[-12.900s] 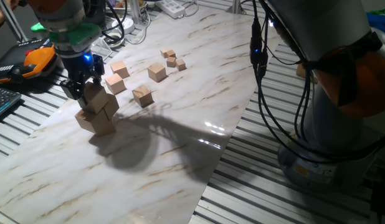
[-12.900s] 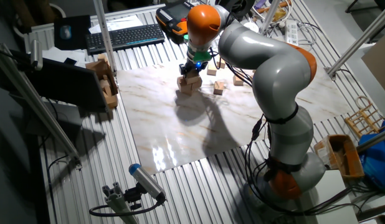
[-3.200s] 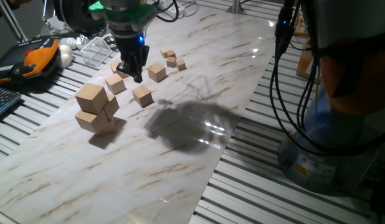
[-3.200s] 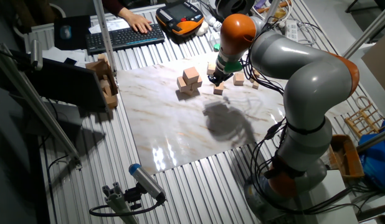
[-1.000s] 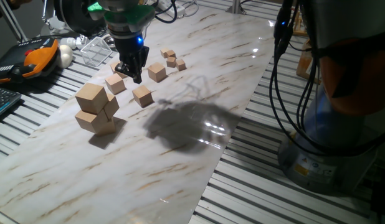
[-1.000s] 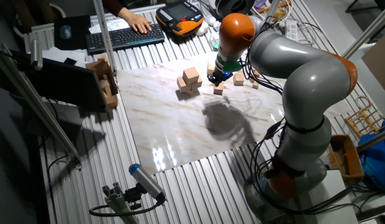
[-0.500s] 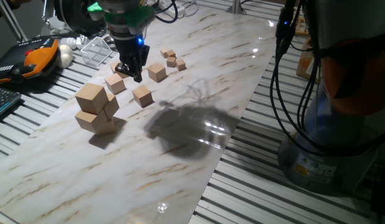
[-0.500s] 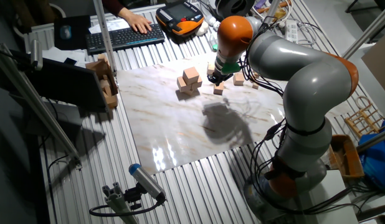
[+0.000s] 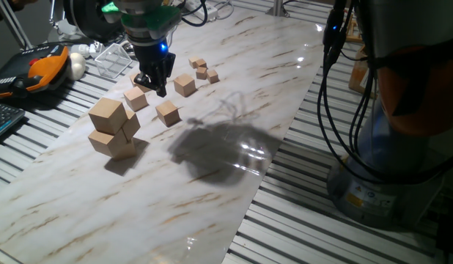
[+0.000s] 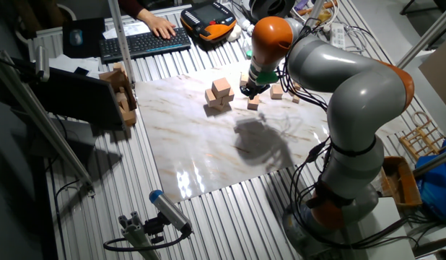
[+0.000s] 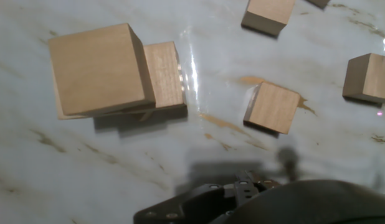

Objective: Stack the blocks into a cross shape

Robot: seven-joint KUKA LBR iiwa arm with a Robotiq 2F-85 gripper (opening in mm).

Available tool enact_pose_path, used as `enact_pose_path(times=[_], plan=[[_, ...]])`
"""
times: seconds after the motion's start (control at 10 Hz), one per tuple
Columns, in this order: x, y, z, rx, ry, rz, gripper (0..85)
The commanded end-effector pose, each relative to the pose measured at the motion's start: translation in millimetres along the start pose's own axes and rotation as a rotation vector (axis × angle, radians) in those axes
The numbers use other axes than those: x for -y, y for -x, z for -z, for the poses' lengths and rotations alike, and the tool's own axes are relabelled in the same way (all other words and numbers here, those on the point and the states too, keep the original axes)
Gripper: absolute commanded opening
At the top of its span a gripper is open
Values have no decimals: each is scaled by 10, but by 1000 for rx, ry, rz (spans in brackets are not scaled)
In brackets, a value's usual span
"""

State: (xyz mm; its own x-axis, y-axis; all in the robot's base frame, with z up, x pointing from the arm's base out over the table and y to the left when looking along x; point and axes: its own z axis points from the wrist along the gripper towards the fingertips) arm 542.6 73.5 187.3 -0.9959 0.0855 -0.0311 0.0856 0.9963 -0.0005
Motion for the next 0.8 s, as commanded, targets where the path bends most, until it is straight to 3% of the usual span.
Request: enact_pose_path(times=[0.0, 0.7], plan=[[-1, 0, 1, 2, 0, -1, 0], [1, 5, -4, 5, -7, 10, 0]])
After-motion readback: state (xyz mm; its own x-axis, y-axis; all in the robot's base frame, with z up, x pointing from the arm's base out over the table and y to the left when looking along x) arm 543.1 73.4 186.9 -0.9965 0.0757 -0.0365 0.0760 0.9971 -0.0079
